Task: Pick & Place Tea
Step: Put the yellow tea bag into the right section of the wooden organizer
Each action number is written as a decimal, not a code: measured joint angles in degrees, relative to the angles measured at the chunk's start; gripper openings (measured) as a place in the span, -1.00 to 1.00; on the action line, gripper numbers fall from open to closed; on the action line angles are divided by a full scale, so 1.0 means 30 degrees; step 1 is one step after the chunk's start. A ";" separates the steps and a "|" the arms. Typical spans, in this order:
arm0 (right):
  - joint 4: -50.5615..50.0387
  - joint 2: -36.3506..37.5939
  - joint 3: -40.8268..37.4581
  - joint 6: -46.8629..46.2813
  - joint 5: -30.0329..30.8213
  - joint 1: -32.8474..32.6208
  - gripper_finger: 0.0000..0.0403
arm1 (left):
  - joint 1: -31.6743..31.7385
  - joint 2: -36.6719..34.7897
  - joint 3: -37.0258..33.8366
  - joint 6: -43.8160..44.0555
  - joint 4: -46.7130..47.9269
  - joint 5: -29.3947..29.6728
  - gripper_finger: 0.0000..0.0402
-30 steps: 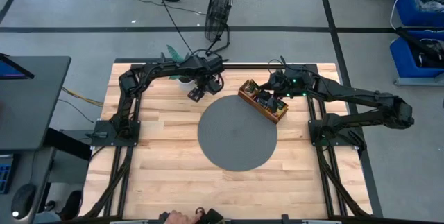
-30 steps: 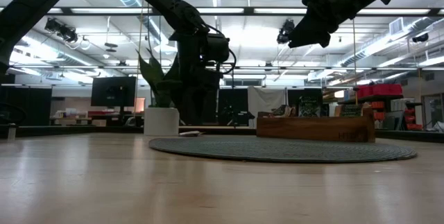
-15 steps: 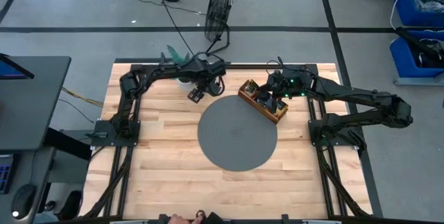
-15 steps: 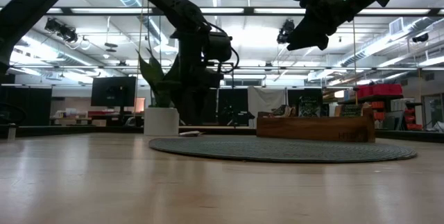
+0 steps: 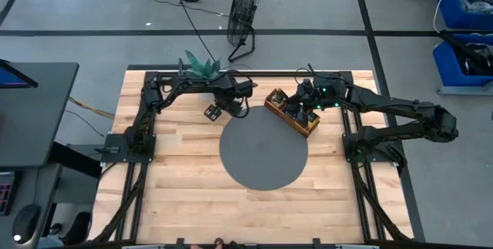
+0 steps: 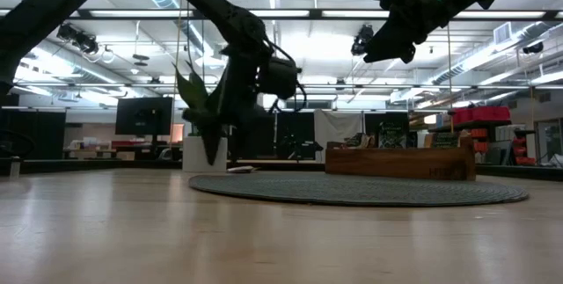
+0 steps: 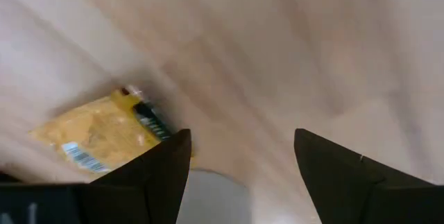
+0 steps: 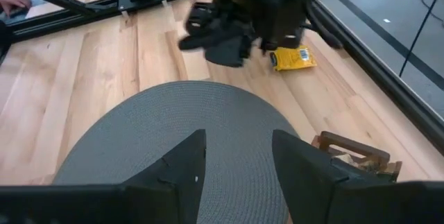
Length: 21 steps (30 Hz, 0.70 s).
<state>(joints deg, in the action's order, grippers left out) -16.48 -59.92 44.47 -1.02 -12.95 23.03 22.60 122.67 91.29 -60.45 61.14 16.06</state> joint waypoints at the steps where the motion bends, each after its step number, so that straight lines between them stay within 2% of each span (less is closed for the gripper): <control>1: -0.0052 0.0000 0.0000 0.0000 -0.0048 0.0000 -0.14 | -0.0014 0.0141 -0.0007 0.0009 -0.0429 0.0726 0.29; 3: -0.0259 -0.0006 0.0000 0.0007 -0.0065 0.0000 -0.14 | -0.0040 0.0189 0.0023 0.0368 -0.1678 0.1915 0.29; 6: -0.0461 0.0000 0.0000 0.0007 -0.0066 0.0000 -0.14 | -0.0112 0.0226 0.0138 0.0416 -0.2767 0.2191 0.29; 12: -0.0639 -0.0002 0.0000 0.0007 -0.0559 0.0001 -0.14 | -0.0108 0.0292 0.0223 -0.0231 -0.3117 0.0963 0.29; 21: -0.1017 0.0000 0.0000 -0.0007 -0.0569 0.0000 -0.14 | 0.0469 0.0759 0.0225 0.0206 -0.3927 0.0697 0.29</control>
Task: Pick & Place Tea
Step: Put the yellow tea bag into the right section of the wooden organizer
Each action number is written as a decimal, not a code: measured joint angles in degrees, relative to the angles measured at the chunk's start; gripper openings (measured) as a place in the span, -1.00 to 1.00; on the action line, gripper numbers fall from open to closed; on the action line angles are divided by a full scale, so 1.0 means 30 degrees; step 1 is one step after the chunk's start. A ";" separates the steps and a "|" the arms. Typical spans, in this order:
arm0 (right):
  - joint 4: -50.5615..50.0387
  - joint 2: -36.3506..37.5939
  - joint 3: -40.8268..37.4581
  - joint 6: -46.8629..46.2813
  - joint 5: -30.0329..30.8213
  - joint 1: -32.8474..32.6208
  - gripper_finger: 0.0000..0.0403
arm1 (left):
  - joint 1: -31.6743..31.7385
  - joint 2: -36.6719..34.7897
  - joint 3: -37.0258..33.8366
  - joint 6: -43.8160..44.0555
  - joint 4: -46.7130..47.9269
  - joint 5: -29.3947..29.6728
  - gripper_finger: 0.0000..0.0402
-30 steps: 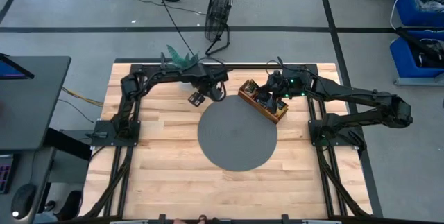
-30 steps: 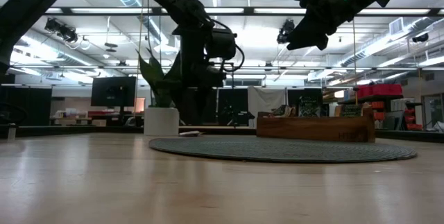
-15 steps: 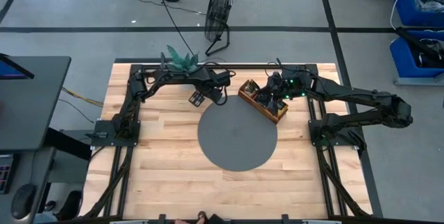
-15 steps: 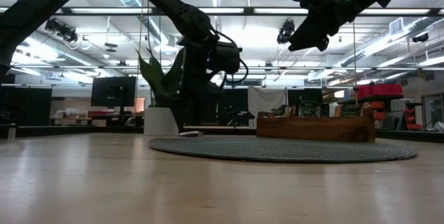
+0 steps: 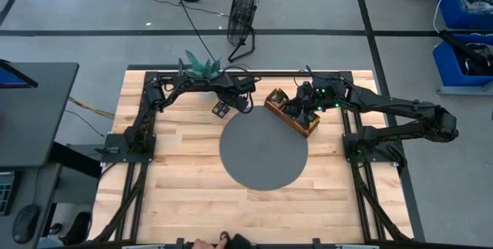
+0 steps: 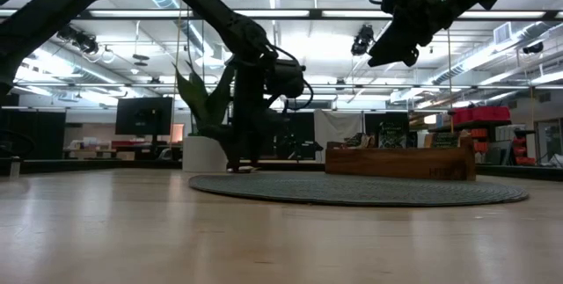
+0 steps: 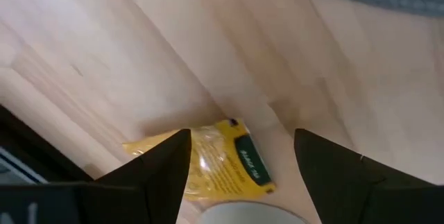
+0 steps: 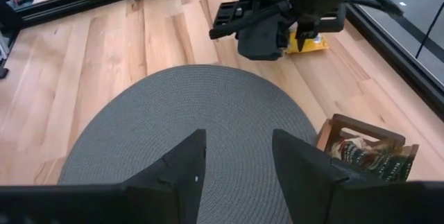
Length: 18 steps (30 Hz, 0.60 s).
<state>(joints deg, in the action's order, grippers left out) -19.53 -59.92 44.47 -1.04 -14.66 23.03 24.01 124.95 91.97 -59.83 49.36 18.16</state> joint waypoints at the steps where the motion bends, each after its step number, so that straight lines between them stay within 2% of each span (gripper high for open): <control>1: -0.0024 0.0000 0.0000 0.0000 0.0000 0.0000 -0.14 | 0.0001 0.0014 0.0005 0.0266 -0.0060 0.0007 0.29; 4: -0.0066 0.0000 0.0000 -0.0066 0.0000 -0.0015 -0.14 | 0.0088 0.0027 -0.0002 0.0729 -0.0247 -0.0158 0.29; 11: -0.0104 0.0000 0.0000 -0.0080 0.0015 -0.0015 -0.14 | 0.0379 0.0101 0.0027 0.2013 -0.0327 -0.1964 0.29; 18: -0.0100 0.0000 0.0000 -0.0117 0.0022 -0.0015 -0.14 | 0.0416 0.0114 0.0023 0.3568 -0.0338 -0.2125 0.29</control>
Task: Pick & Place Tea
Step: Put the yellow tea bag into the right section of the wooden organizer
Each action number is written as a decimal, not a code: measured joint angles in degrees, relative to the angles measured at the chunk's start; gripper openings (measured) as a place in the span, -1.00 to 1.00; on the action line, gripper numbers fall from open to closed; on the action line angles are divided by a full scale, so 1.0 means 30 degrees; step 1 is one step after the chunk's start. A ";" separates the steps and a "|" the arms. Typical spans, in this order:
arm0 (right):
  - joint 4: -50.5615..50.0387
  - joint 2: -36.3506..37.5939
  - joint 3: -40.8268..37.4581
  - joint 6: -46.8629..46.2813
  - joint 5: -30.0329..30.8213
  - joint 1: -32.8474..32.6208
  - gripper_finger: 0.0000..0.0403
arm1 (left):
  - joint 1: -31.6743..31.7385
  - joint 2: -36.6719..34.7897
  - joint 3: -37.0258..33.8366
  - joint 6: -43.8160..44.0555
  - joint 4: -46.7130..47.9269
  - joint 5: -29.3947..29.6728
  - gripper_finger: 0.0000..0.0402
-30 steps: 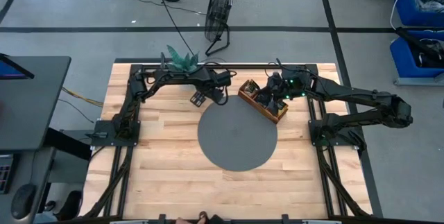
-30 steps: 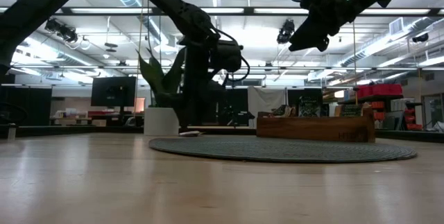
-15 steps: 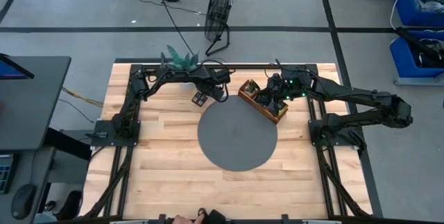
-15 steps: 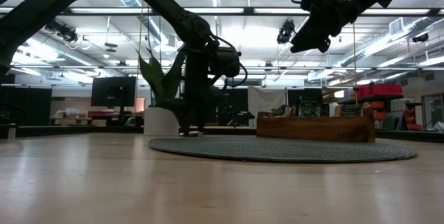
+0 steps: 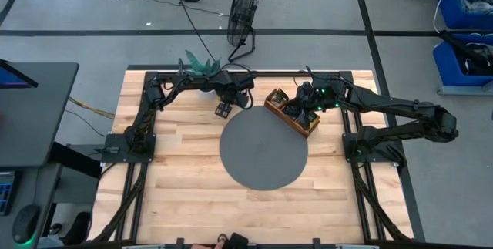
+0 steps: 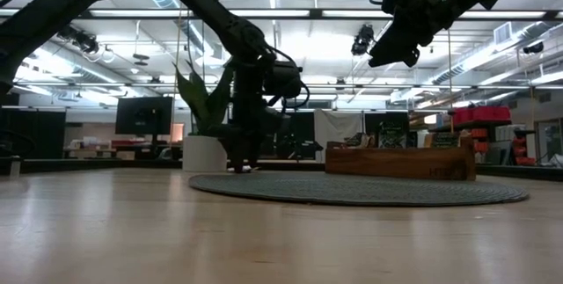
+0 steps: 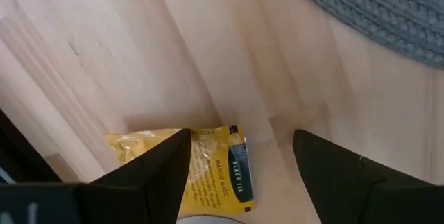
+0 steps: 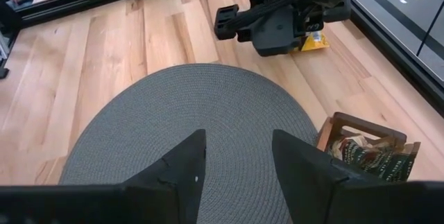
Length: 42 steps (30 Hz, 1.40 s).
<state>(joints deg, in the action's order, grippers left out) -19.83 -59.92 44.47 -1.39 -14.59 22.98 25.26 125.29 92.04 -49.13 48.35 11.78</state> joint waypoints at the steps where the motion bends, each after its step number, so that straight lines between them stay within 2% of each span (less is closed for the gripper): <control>1: 0.0007 0.0000 0.0000 -0.0007 0.0000 0.0000 -0.14 | 0.0011 0.0000 -0.0004 0.0258 -0.0004 -0.0125 0.29; 11: 0.0000 0.0000 0.0000 -0.0005 0.0015 0.0000 -0.14 | -0.0015 0.0022 0.0011 0.0237 0.0144 -0.0628 0.29; 16: 0.0001 0.0000 0.0000 -0.0006 0.0007 0.0000 -0.14 | -0.0079 -0.0101 -0.0003 0.0235 0.0609 0.0610 0.29; 22: -0.0017 0.0000 0.0000 0.0000 0.0000 0.0000 -0.14 | -0.0007 -0.0189 -0.0047 0.0176 0.1989 0.0689 0.28; 31: 0.0000 0.0000 0.0000 0.0000 0.0005 0.0000 -0.14 | -0.0144 -0.0210 -0.0033 0.0662 0.1704 0.0991 0.10; 42: 0.0000 0.0000 0.0000 0.0001 0.0000 0.0000 -0.14 | 0.0711 -0.0182 -0.0033 0.0651 0.1505 -0.1425 0.06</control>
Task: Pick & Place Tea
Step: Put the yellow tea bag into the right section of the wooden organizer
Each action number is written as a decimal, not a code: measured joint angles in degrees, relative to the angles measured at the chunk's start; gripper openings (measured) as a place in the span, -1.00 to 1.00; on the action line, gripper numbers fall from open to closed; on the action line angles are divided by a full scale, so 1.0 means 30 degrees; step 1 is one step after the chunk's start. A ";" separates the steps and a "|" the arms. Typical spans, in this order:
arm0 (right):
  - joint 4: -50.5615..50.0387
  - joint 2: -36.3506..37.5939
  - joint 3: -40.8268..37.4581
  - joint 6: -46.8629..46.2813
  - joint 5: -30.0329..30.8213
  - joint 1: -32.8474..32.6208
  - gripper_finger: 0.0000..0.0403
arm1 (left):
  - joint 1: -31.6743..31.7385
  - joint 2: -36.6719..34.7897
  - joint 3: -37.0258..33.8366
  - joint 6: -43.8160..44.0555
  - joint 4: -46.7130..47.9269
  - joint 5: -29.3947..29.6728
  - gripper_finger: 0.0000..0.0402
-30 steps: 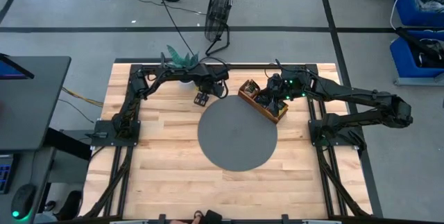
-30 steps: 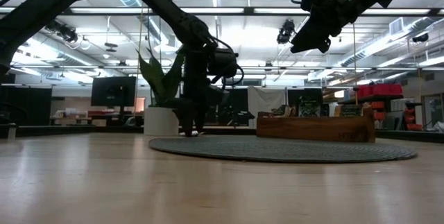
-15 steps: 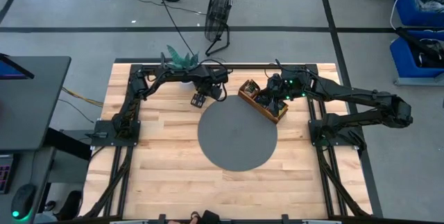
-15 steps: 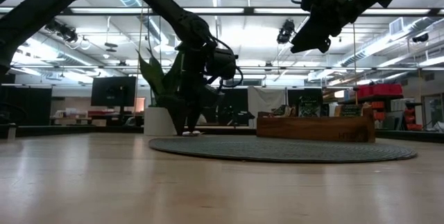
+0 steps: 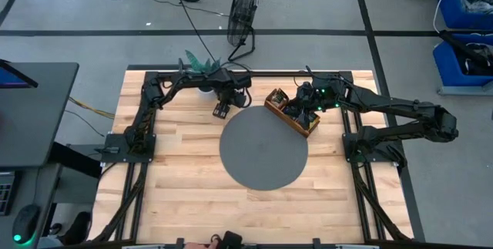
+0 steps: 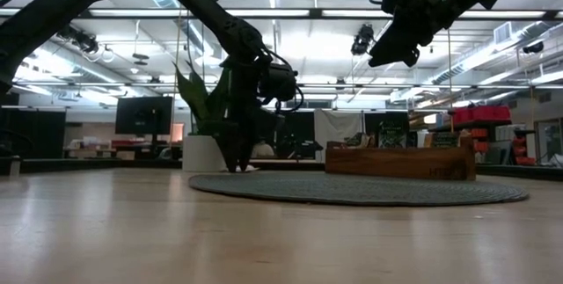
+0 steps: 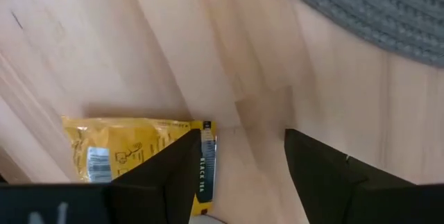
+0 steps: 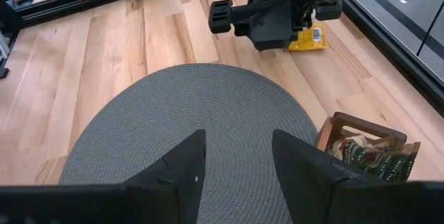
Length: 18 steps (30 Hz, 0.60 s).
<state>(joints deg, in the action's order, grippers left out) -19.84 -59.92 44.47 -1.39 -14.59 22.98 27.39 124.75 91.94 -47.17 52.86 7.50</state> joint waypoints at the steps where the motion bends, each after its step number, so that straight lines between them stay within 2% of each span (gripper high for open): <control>1: 0.0000 0.0000 0.0000 0.0000 0.0000 0.0000 -0.14 | 0.0057 0.0000 0.0014 -0.0072 -0.0015 -0.0174 0.06; 6: 0.0000 0.0000 0.0000 -0.0001 0.0000 0.0000 -0.14 | -0.0144 0.0000 0.0015 -0.0069 0.0529 -0.0376 0.05; 12: -0.0012 -0.0002 0.0000 -0.0001 0.0000 0.0000 -0.14 | -0.1153 0.0000 0.0015 0.0232 0.0580 0.2790 -0.06; 15: -0.0008 -0.0001 0.0000 0.0006 0.0000 0.0000 -0.14 | -0.1382 0.0000 0.0032 0.0160 0.0421 0.3092 -0.14; 18: -0.0076 0.0000 0.0000 0.0006 0.0000 0.0000 -0.14 | -0.1498 -0.0013 0.0673 0.0788 0.1852 0.3007 -0.21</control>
<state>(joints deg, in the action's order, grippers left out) -20.06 -59.92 44.47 -1.37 -14.59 22.98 22.90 124.71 93.96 -44.81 58.42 16.52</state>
